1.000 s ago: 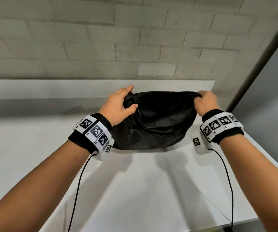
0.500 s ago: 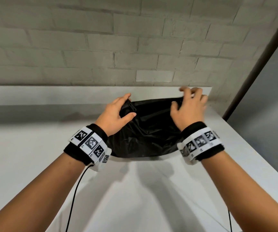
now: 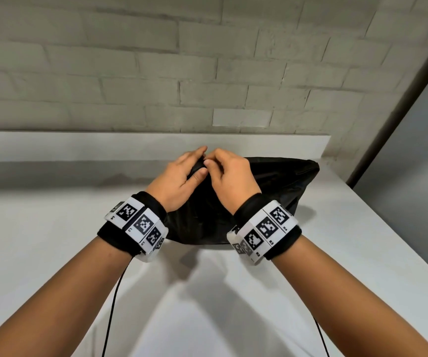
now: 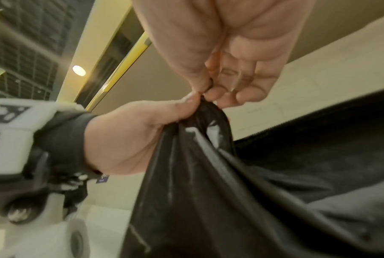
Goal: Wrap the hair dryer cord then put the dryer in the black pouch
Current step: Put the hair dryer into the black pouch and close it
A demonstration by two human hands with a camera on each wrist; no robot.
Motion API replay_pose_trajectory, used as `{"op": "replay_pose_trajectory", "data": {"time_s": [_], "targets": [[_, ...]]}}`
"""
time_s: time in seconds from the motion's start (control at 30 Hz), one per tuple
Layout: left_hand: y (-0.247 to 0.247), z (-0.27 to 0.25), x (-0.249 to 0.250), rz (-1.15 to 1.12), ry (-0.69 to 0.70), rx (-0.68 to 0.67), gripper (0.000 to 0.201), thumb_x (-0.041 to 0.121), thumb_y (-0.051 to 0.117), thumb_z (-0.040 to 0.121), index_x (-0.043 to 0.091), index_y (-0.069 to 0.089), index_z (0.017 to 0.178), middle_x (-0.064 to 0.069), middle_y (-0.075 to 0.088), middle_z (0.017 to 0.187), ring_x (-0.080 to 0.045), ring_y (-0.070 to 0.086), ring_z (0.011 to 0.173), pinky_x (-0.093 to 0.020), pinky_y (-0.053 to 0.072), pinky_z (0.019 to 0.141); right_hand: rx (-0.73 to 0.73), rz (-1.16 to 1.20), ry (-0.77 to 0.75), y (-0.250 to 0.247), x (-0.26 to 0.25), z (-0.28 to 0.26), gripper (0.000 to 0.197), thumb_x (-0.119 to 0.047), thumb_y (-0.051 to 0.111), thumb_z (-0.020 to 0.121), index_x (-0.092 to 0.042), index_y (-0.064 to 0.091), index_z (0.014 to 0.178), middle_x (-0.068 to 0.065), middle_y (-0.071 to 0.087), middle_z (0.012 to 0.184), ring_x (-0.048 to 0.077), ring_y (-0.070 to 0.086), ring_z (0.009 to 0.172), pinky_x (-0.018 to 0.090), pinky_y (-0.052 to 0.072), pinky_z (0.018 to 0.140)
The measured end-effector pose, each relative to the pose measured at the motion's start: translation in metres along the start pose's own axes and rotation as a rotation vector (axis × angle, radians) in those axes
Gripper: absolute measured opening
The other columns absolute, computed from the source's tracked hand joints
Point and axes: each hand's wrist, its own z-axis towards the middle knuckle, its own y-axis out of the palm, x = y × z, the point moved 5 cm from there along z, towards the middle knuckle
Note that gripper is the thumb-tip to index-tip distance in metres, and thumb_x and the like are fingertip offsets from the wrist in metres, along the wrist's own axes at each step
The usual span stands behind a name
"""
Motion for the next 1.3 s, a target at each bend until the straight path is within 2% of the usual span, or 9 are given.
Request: {"op": "replay_pose_trajectory", "data": {"time_s": [0.13, 0.37, 0.47, 0.6, 0.73, 0.83, 1.03, 1.17, 1.3], "targets": [[0.001, -0.001, -0.001, -0.014, 0.007, -0.003, 0.060, 0.039, 0.031, 0.088, 0.017, 0.030, 0.144, -0.007, 0.035, 0.149, -0.017, 0.031, 0.140, -0.018, 0.019, 0.110, 0.008, 0.068, 0.054, 0.001, 0.005, 0.002, 0.015, -0.008, 0.049, 0.089, 0.002, 0.059, 0.087, 0.017, 0.065, 0.081, 0.017, 0.049, 0.070, 0.016, 0.031, 0.063], [0.002, 0.000, 0.001, -0.044, 0.055, 0.038, 0.045, 0.024, 0.037, 0.097, 0.017, 0.034, 0.142, -0.006, 0.035, 0.149, -0.002, 0.027, 0.129, 0.010, 0.012, 0.096, 0.017, 0.040, 0.086, -0.003, 0.022, 0.000, 0.015, -0.008, 0.047, 0.090, 0.003, 0.056, 0.087, -0.003, 0.048, 0.064, 0.010, 0.042, 0.058, 0.002, 0.034, 0.056], [0.005, 0.001, 0.001, -0.047, 0.061, 0.028, 0.045, 0.026, 0.036, 0.097, 0.020, 0.035, 0.142, -0.005, 0.034, 0.150, -0.007, 0.029, 0.134, 0.011, 0.012, 0.095, 0.036, 0.051, 0.107, -0.005, 0.030, -0.001, 0.015, -0.008, 0.048, 0.090, 0.004, 0.056, 0.086, -0.013, 0.041, 0.060, -0.001, 0.040, 0.055, 0.000, 0.034, 0.055], [0.007, 0.001, 0.003, -0.080, 0.070, 0.031, 0.047, 0.038, 0.033, 0.095, 0.025, 0.035, 0.140, -0.003, 0.034, 0.150, -0.002, 0.027, 0.130, 0.009, 0.012, 0.097, 0.071, 0.123, 0.160, -0.004, 0.034, -0.001, 0.015, -0.009, 0.047, 0.090, 0.002, 0.058, 0.087, -0.013, 0.045, 0.063, -0.002, 0.042, 0.058, -0.002, 0.034, 0.056], [0.003, -0.003, 0.004, -0.172, 0.131, 0.099, 0.058, 0.060, 0.023, 0.088, 0.030, 0.033, 0.137, 0.009, 0.035, 0.140, 0.006, 0.029, 0.131, 0.003, 0.016, 0.104, 0.074, 0.155, 0.135, -0.002, 0.025, 0.001, 0.014, -0.011, 0.048, 0.090, -0.002, 0.058, 0.084, -0.010, 0.046, 0.061, 0.000, 0.043, 0.057, 0.002, 0.035, 0.056], [0.000, -0.008, 0.004, -0.256, 0.175, 0.165, 0.059, 0.061, 0.026, 0.087, 0.027, 0.035, 0.134, 0.011, 0.043, 0.134, 0.021, 0.034, 0.123, -0.004, 0.024, 0.106, 0.052, 0.094, 0.158, -0.002, 0.025, 0.005, 0.014, -0.011, 0.046, 0.090, -0.003, 0.056, 0.083, -0.007, 0.046, 0.061, 0.009, 0.043, 0.058, 0.013, 0.036, 0.056], [-0.004, -0.015, -0.008, -0.480, 0.073, 0.219, 0.054, 0.062, 0.035, 0.086, 0.029, 0.044, 0.128, 0.010, 0.055, 0.124, 0.015, 0.051, 0.114, -0.009, 0.034, 0.102, 0.061, -0.134, 0.352, -0.027, 0.074, 0.004, 0.019, -0.011, 0.042, 0.090, 0.003, 0.055, 0.091, 0.024, 0.064, 0.092, 0.031, 0.059, 0.087, 0.023, 0.037, 0.068], [-0.006, -0.015, -0.010, -0.500, 0.059, 0.227, 0.051, 0.069, 0.034, 0.081, 0.038, 0.050, 0.120, 0.019, 0.057, 0.121, 0.012, 0.052, 0.115, -0.010, 0.035, 0.103, 0.042, -0.335, 0.430, -0.052, 0.112, -0.007, 0.019, -0.012, 0.041, 0.091, 0.002, 0.053, 0.094, 0.026, 0.063, 0.096, 0.039, 0.059, 0.092, 0.034, 0.044, 0.078], [-0.003, -0.013, -0.015, -0.476, 0.042, 0.238, 0.036, 0.067, 0.034, 0.084, 0.055, 0.053, 0.112, 0.037, 0.059, 0.113, 0.003, 0.052, 0.120, -0.015, 0.036, 0.105, 0.080, -0.571, 0.403, -0.072, 0.131, -0.013, 0.019, -0.013, 0.040, 0.091, -0.001, 0.053, 0.098, 0.021, 0.064, 0.100, 0.037, 0.058, 0.094, 0.041, 0.039, 0.090]]}}
